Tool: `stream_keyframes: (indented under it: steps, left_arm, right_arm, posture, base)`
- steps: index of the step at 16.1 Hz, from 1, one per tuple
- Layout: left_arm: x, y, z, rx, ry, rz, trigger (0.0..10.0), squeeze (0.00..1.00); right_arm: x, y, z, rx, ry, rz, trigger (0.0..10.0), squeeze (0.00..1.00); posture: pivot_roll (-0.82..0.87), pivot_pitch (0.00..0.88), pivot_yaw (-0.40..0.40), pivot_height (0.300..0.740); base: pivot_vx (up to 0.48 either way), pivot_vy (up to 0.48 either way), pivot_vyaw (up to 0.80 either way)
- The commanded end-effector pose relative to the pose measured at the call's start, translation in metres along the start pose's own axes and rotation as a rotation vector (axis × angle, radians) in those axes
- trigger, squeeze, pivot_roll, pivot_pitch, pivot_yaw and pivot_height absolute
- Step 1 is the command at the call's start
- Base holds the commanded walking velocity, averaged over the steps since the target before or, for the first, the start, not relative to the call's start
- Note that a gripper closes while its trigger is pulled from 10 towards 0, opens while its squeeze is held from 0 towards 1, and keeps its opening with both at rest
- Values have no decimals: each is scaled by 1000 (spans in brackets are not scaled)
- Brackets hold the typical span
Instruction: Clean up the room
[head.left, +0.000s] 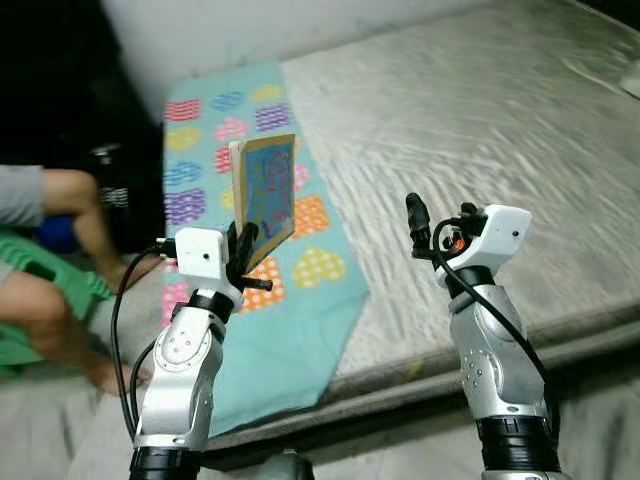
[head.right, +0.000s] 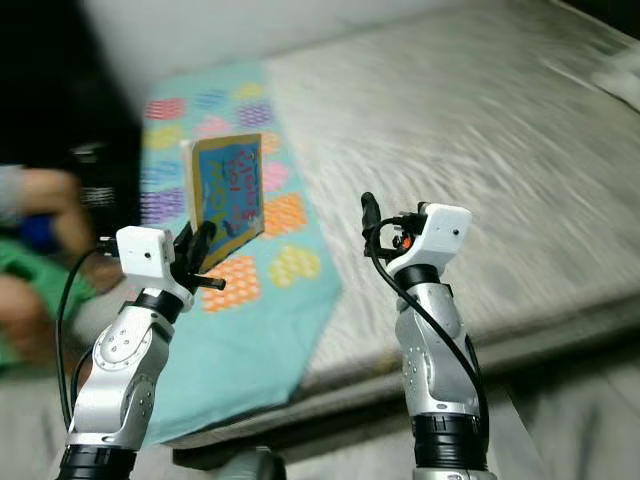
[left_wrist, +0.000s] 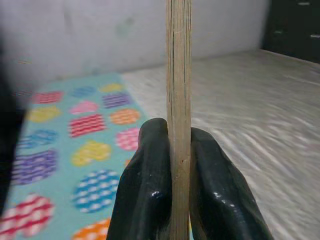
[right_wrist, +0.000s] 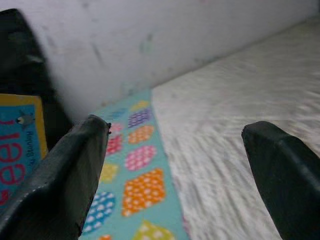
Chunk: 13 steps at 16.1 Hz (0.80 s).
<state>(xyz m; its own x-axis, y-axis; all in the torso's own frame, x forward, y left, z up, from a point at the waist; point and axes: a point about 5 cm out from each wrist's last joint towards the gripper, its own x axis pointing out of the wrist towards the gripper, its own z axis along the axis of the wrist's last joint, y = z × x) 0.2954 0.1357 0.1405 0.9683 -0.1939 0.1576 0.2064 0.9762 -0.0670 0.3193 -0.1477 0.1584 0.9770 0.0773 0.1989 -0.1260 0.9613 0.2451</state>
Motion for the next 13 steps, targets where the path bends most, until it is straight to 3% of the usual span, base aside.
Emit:
stream_keyframes:
  steps: [1,7,13]
  left_arm:
    - [-2,6,2,25,-13,27,10000,0]
    - [-4,4,-3,127,-3,35,10000,0]
    - [-10,13,-24,148,52,89,10000,0]
  right_arm:
    - [-2,2,-6,4,18,5,10000,0]
    - [-3,-1,-6,-11,19,-1,10000,0]
    - [-15,-15,-15,-59,15,-47,10000,0]
  posture:
    - [-95,38,150,740]
    - [-96,37,150,740]
    - [-104,0,174,740]
  base:
    - [0,0,0]
    - [0,0,0]
    - [0,0,0]
